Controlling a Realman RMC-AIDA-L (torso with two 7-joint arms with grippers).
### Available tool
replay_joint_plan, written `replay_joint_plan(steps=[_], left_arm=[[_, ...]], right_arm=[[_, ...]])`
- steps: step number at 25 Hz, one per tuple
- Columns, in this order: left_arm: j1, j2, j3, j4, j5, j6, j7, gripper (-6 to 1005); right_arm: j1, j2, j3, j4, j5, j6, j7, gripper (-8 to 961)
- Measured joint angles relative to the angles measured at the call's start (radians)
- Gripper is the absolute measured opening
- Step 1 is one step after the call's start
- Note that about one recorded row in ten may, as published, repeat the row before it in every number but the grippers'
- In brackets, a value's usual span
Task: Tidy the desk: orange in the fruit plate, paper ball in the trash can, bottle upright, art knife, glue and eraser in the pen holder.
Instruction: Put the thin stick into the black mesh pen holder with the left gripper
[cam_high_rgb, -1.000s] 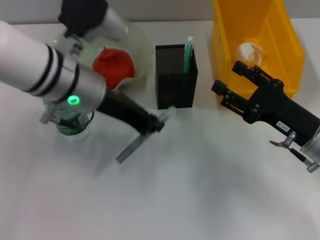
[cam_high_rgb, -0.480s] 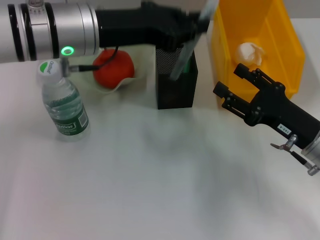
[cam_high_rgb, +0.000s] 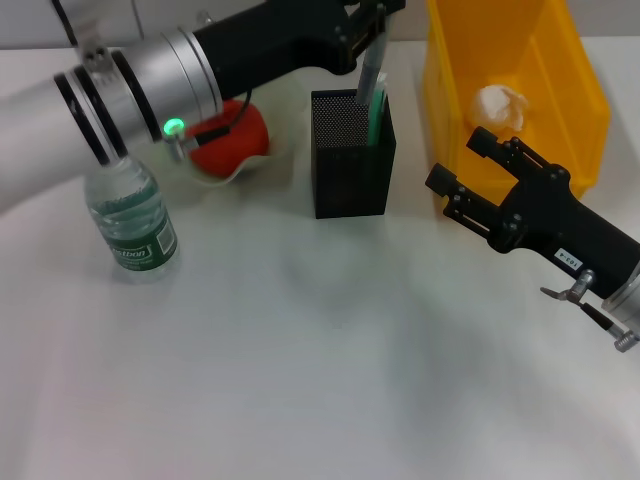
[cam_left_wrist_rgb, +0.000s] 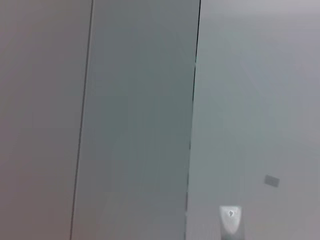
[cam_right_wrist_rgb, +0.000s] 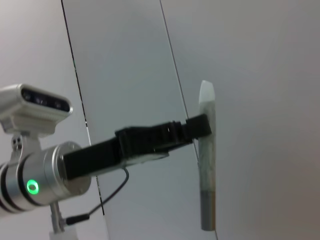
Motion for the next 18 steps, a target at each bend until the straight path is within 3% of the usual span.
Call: replay_joint_plan(steps=[2,4,5,8,14,15,16,18], left_arm=[[-0.005,0.0,0.049,-0.055,-0.105,0.0,0.119,151],[-0.005,0.0,0.049,-0.055,-0.105,0.0,0.119,150],[-0.002,0.0,0.126,-0.098,-0.233,0.0,0.271,150],[0.007,0.0,0.212,-0.134,-0.372,-0.002,0.43,149],[0.007,0.0,0.212,-0.134,-0.372,-0.002,0.43,147],[0.002,0.0,0.294,-0.171,-0.471,-0.042,0.521,147],[-0.006,0.0,0.328,-0.172,-0.477,-0.109,0.52,152],[-0.006,0.0,0.328,-0.172,-0.477,-0.109,0.52,161]], right_arm=[[0.0,0.0,0.0,0.001,0.0,0.0,0.0,775],[0.0,0.0,0.0,0.001,0.0,-0.001,0.002,775],[0.0,0.0,0.0,0.001,0.0,-0.002,0.004,775],[0.002,0.0,0.0,0.001,0.0,-0.003,0.007,775],[0.004,0.0,-0.001,0.001,0.0,-0.014,0.009,775],[0.004,0.0,-0.001,0.001,0.0,-0.015,0.009,774],[0.004,0.0,-0.001,0.001,0.0,-0.015,0.009,774],[0.004,0.0,-0.001,0.001,-0.001,-0.015,0.009,774]])
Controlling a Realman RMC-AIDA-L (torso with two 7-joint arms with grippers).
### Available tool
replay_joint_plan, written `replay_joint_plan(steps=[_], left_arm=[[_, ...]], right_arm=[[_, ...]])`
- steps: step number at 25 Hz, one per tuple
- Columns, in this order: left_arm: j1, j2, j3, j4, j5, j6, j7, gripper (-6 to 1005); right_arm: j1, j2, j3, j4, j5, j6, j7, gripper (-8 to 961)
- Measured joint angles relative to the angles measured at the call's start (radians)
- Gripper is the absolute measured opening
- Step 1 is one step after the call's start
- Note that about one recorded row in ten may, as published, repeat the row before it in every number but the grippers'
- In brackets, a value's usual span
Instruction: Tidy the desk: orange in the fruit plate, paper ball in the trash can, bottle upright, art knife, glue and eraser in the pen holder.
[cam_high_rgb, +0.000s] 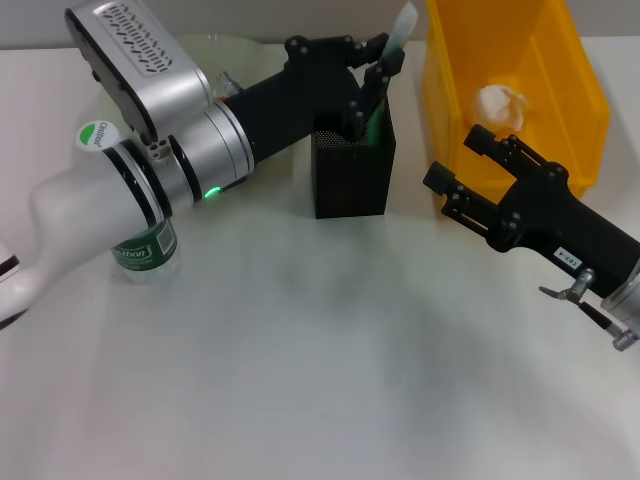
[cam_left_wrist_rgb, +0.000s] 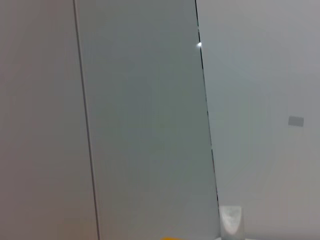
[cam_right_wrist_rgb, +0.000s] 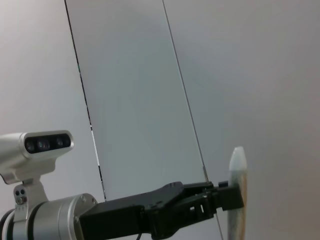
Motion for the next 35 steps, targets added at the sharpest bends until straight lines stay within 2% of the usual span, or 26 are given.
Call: replay_joint_plan(steps=[8,22,27,30,35], left_arm=[[-0.007,0.0,0.026,0.003,-0.004,-0.053,-0.002,198],[-0.006,0.0,0.027,0.004,0.001,-0.053,-0.049,262],[0.004,0.001,0.026,0.008,0.007,0.001,-0.06,502],[0.024,0.006,0.024,0.032,0.008,0.033,-0.089,707],[0.061,0.017,0.014,0.082,0.048,0.075,-0.138,800]], right_arm=[[-0.002,0.0,0.0,0.0,-0.002,0.0,0.001,774],[0.0,0.0,0.0,0.0,0.0,0.0,0.001,774],[0.0,0.0,0.002,0.0,0.001,0.001,0.001,774],[0.0,0.0,0.003,0.0,0.001,0.001,0.001,774],[-0.001,0.0,0.004,-0.001,0.001,0.001,0.001,774]])
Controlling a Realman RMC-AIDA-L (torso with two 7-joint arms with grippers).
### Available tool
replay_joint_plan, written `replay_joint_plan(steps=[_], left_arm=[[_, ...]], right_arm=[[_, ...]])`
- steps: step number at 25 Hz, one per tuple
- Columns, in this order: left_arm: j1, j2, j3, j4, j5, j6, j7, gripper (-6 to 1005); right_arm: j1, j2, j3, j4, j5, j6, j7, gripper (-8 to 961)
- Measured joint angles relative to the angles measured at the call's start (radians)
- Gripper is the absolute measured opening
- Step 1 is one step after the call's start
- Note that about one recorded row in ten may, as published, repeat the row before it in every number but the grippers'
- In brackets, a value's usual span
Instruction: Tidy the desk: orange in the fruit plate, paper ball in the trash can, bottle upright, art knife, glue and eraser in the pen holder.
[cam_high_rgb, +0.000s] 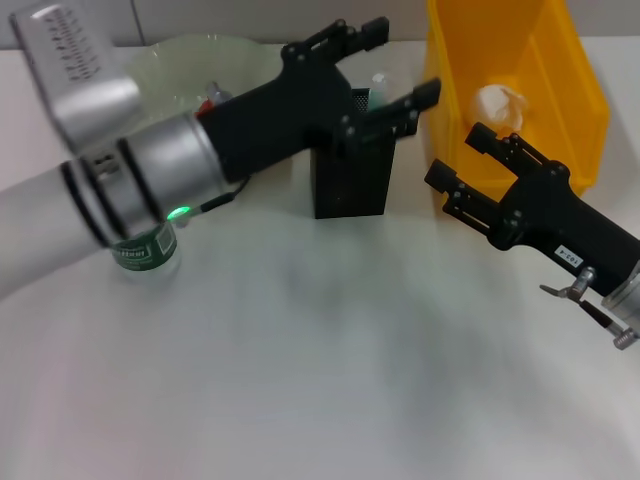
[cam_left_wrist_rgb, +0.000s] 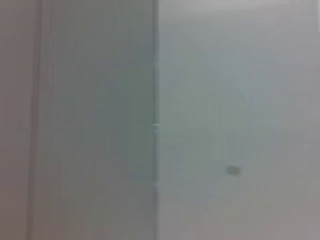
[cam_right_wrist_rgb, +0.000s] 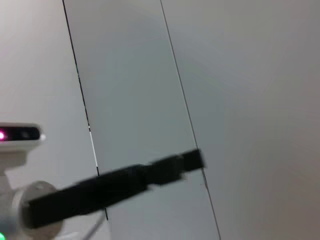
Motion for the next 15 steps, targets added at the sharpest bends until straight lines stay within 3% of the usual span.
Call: replay_joint_plan(steps=[1,3,4,11,15], left_arm=[[0.062,0.018,-0.058,0.084,0.145,0.089,-0.08,819],[0.087,0.024,-0.089,0.117,0.212,0.14,-0.126,819],[0.135,0.035,-0.167,0.168,0.323,0.246,-0.222,819],[0.24,0.048,-0.414,0.186,0.536,0.576,-0.311,819],[0.292,0.051,-0.541,0.173,0.644,0.695,-0.3,820]], right_arm=[[0.001,0.0,0.0,-0.001,0.0,0.0,0.0,774],[0.002,0.0,-0.001,-0.002,0.0,0.0,0.0,774],[0.003,0.0,-0.002,-0.003,0.0,0.0,0.0,774],[0.015,-0.002,-0.005,-0.01,-0.004,-0.001,0.004,774],[0.033,-0.013,-0.025,-0.032,-0.033,-0.023,0.053,774]])
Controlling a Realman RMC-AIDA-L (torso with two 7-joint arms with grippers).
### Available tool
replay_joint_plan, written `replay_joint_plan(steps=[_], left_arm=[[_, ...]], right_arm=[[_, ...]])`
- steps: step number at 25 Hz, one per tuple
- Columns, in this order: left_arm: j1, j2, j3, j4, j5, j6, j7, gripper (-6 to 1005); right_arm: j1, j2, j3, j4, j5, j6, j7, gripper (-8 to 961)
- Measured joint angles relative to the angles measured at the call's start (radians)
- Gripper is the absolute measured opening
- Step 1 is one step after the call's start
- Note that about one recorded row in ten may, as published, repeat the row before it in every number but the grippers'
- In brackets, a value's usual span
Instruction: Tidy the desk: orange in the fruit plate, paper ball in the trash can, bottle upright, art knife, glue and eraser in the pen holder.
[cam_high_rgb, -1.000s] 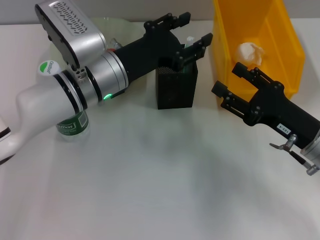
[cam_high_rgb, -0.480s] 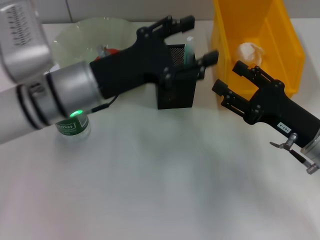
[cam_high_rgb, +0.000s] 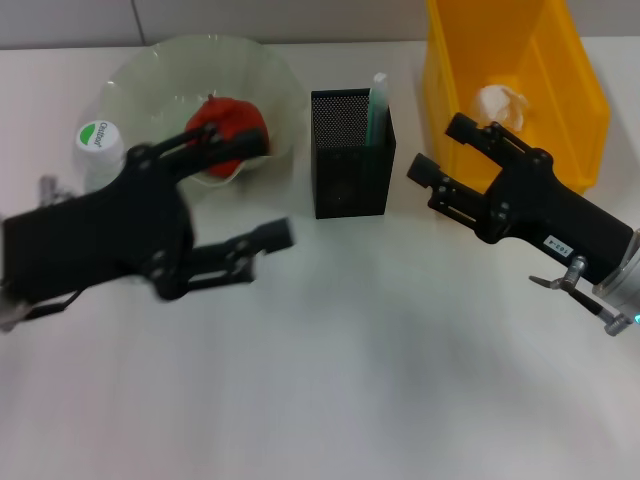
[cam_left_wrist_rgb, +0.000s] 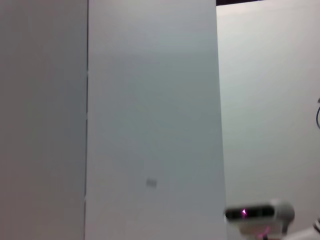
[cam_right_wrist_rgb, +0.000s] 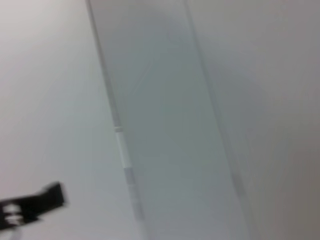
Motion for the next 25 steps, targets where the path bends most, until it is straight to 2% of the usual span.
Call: replay_joint_plan(steps=[3,8,12,17,25], left_arm=[[0.033,-0.001,-0.068,-0.002,0.086,0.029,-0.004,820],[0.054,0.007,-0.113,-0.049,0.182,0.034,-0.001,820],[0.049,0.017,-0.143,-0.131,0.202,0.034,0.004,819],[0.042,0.028,-0.154,-0.195,0.214,0.03,0.048,819],[0.027,0.028,-0.157,-0.209,0.239,0.019,0.055,819]], right_arm=[[0.011,-0.018,-0.006,-0.045,-0.097,-0.05,0.05,774],[0.014,-0.037,0.003,-0.176,-0.301,-0.111,0.167,774],[0.014,-0.033,0.004,-0.239,-0.394,-0.117,0.208,774],[0.014,-0.02,0.004,-0.257,-0.452,-0.11,0.211,774],[0.011,-0.013,0.0,-0.253,-0.475,-0.108,0.209,774]])
